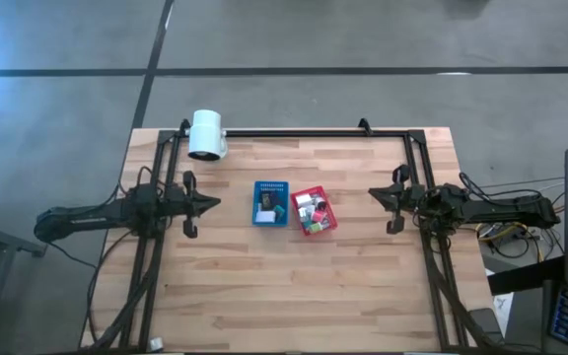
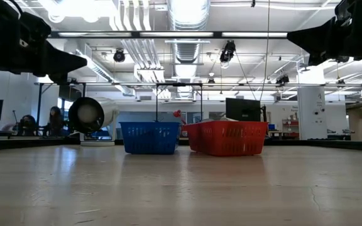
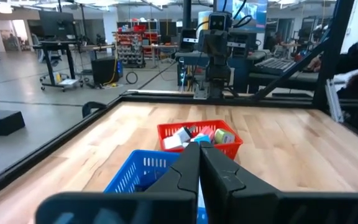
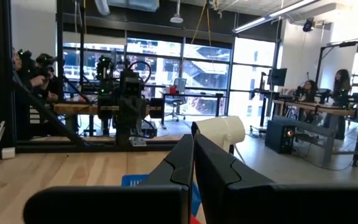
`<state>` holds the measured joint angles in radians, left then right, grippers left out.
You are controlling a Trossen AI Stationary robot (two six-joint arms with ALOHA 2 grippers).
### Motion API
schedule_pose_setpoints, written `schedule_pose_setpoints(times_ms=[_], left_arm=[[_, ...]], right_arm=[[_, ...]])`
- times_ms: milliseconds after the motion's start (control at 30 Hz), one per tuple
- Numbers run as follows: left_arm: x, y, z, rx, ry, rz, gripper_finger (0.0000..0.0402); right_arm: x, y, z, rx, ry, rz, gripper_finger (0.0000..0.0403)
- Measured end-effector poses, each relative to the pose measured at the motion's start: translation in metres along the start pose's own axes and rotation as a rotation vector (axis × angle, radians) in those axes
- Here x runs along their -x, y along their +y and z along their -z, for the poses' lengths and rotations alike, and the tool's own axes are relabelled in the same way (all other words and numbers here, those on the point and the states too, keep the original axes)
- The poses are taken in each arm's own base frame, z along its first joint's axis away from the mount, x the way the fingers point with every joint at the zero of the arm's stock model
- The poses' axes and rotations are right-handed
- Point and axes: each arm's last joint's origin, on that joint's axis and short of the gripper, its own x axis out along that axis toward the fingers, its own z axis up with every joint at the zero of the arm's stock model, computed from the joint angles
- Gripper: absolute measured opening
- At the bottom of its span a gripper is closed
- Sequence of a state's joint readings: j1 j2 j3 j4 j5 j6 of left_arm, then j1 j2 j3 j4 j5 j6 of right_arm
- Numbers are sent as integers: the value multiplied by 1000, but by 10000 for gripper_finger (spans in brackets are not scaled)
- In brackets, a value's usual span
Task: Pick & Place Office items
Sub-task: Return to home position
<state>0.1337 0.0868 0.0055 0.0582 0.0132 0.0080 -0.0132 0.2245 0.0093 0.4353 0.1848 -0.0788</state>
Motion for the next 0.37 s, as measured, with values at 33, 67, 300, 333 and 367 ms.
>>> schedule_pose_setpoints(times_ms=[33, 67, 300, 333, 367], left_arm=[[0, 0, 0, -11, 1, -1, 12], [0, 0, 0, -28, 1, -2, 12], [0, 0, 0, -41, 1, -2, 14], [0, 0, 0, -41, 1, -2, 13], [0, 0, 0, -41, 1, -2, 12]], right_arm=[[0, 0, 0, 0, -1, 0, 8], [0, 0, 0, 0, -1, 0, 8], [0, 0, 1, -4, 14, -1, 8], [0, 0, 1, -23, 13, -1, 8], [0, 0, 1, -38, 13, -1, 8]])
